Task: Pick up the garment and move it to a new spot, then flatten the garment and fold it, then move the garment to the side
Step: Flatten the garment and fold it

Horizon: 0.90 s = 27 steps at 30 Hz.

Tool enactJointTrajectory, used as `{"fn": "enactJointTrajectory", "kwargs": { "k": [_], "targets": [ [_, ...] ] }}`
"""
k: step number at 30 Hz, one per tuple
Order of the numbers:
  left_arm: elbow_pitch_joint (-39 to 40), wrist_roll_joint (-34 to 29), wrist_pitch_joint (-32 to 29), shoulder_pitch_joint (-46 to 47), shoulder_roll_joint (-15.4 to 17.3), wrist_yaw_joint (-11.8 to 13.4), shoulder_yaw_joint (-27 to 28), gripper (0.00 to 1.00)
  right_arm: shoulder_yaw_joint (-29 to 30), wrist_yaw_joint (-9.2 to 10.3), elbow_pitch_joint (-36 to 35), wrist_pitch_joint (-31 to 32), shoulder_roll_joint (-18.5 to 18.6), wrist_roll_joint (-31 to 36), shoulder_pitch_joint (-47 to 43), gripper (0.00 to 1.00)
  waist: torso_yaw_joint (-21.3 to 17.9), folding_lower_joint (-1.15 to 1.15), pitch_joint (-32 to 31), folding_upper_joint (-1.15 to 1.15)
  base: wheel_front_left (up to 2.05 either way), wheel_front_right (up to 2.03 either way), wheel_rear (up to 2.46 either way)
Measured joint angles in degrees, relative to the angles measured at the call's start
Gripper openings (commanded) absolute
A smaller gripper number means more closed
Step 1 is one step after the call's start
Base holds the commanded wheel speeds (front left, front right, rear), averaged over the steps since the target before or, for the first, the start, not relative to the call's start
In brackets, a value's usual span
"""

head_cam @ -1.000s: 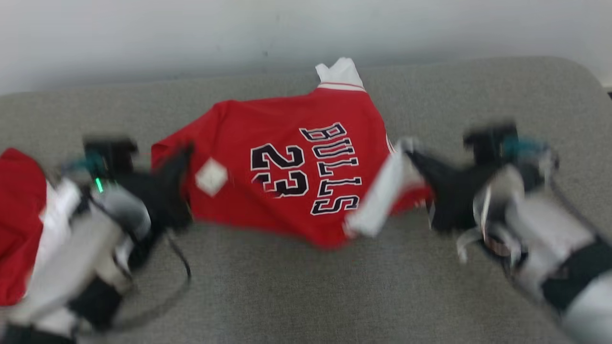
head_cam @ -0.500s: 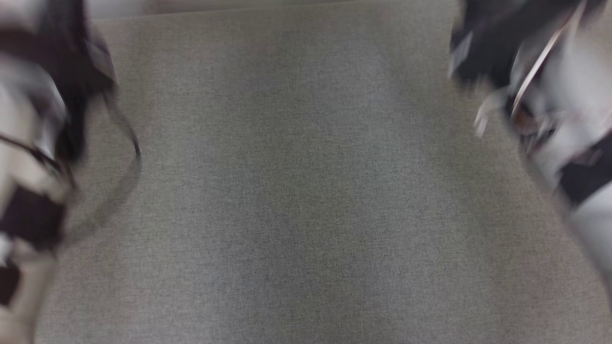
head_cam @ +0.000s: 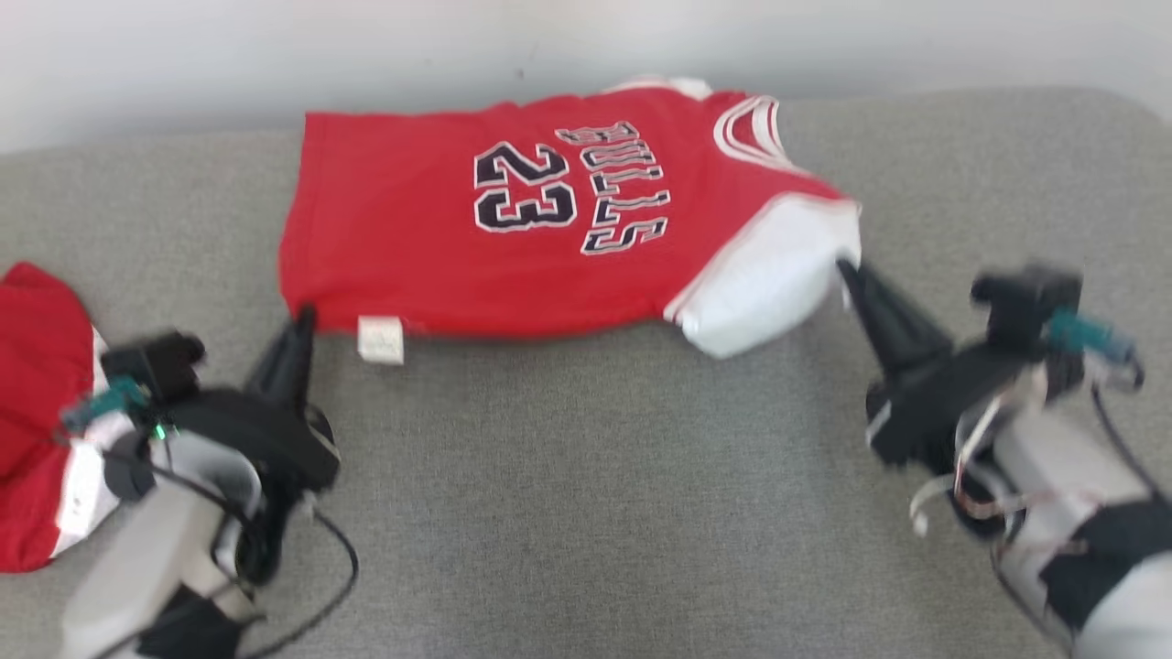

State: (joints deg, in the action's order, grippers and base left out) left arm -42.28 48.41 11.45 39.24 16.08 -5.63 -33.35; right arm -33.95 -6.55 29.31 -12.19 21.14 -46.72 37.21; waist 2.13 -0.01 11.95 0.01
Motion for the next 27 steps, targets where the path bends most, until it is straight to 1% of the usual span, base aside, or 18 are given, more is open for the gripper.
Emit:
{"fn": "enactJointTrajectory", "kwargs": {
  "k": [5, 20, 23, 27],
  "targets": [
    [-0.6, -0.18, 0.55, -6.2, -0.49, -0.01, -1.68, 0.0, -0.96, -0.01, 0.07, -0.29, 0.78, -1.21, -7.79, 0.0, -0.14, -0.01, -3.11, -0.01, 0.0, 0.0, 0.0],
    [-1.14, -0.9, 1.71, -18.8, -2.59, 0.27, -4.31, 0.0, -2.26, 0.01, -1.31, -0.9, 3.41, -2.69, -22.37, 0.0, -0.29, 0.0, -12.0, -0.02, 0.0, 0.0, 0.0],
    [-0.36, -0.99, 1.81, -21.33, -2.4, 0.86, -4.48, 0.0, -2.27, 0.6, -2.32, -0.87, 4.68, -2.81, -25.46, 0.0, -0.04, 0.0, -13.67, -0.01, 0.0, 0.0, 0.0],
    [1.47, -1.2, 2.23, -23.38, -1.07, 1.53, -4.45, 0.0, -1.64, 1.64, -5.09, -0.47, 5.71, -4.15, -28.5, 0.0, 0.45, 0.0, -15.49, -0.02, 0.0, 0.0, 0.0]
  ]
}}
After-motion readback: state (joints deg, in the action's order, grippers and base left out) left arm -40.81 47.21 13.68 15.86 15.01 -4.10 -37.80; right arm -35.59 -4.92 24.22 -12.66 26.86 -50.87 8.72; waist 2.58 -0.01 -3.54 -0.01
